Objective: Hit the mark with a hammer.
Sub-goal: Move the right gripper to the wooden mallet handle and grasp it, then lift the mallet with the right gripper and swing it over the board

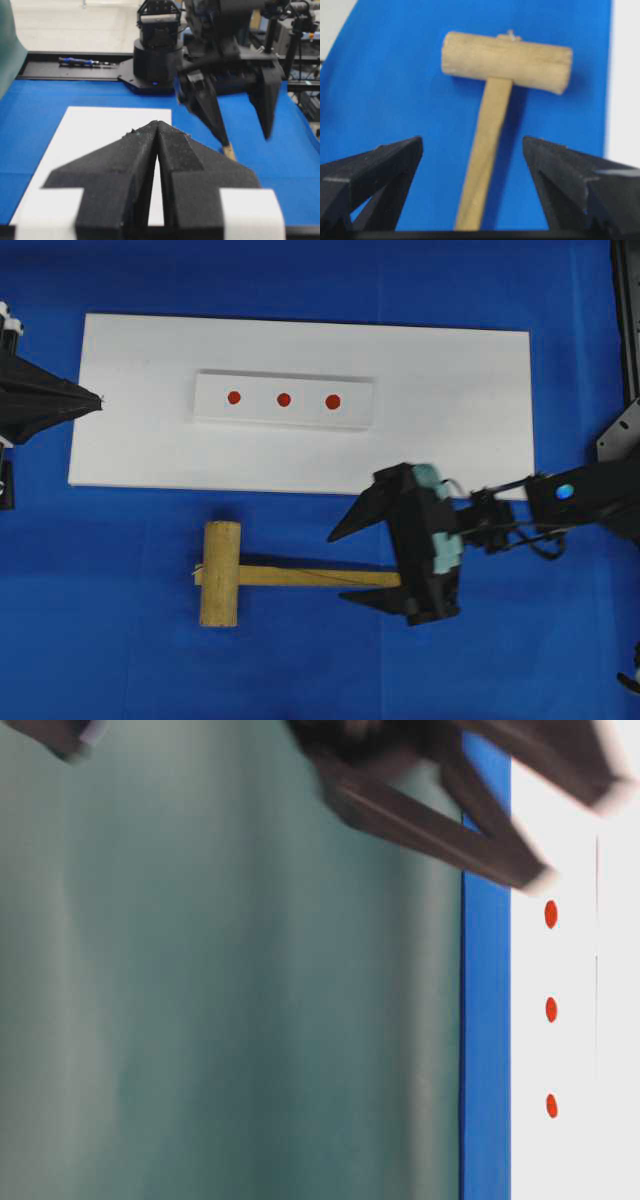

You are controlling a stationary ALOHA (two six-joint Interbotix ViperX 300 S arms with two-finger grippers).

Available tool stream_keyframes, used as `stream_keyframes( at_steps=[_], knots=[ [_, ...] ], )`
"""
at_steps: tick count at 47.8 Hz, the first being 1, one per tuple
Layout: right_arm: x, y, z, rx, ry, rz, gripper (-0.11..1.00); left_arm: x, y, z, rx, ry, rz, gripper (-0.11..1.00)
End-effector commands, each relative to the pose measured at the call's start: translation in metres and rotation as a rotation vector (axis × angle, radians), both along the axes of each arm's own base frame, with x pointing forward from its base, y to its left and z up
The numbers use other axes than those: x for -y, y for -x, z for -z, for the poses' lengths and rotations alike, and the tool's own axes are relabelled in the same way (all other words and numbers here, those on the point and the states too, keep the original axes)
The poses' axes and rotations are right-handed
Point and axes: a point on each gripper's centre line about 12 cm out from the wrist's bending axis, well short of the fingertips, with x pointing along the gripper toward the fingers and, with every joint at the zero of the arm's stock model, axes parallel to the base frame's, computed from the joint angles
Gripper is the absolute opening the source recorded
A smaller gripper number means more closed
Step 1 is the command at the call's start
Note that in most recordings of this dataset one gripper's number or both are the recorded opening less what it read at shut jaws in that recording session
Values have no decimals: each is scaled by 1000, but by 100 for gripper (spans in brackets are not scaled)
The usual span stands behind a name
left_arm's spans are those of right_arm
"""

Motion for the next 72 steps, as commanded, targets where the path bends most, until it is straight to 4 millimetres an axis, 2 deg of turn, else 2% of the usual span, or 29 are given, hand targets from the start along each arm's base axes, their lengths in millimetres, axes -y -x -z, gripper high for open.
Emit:
stream_keyframes(
  at_steps=[1,17,31,36,41,53,55,63,72],
  knots=[
    [-3,-15,0,52,-34,24,89,0,-1,-4,12,3,1,0],
    [-9,-46,53,8,-93,120,90,0,-1,1,-2,5,1,0],
    [-15,-49,89,-93,-113,167,90,0,0,4,-9,3,1,0],
    [-15,-47,95,-116,-105,167,90,0,-1,5,-12,3,1,0],
    [-18,-48,93,-107,-90,150,83,0,0,4,-11,3,1,0],
    [-20,-51,90,-91,-63,125,16,0,0,4,-11,3,1,0],
    [-20,-52,87,-84,-65,123,10,0,0,4,-11,3,1,0],
    [-20,-55,71,-48,-77,122,10,0,0,4,-11,5,1,0],
    [-9,-54,32,-4,-103,136,10,0,0,4,-15,5,0,0]
  ],
)
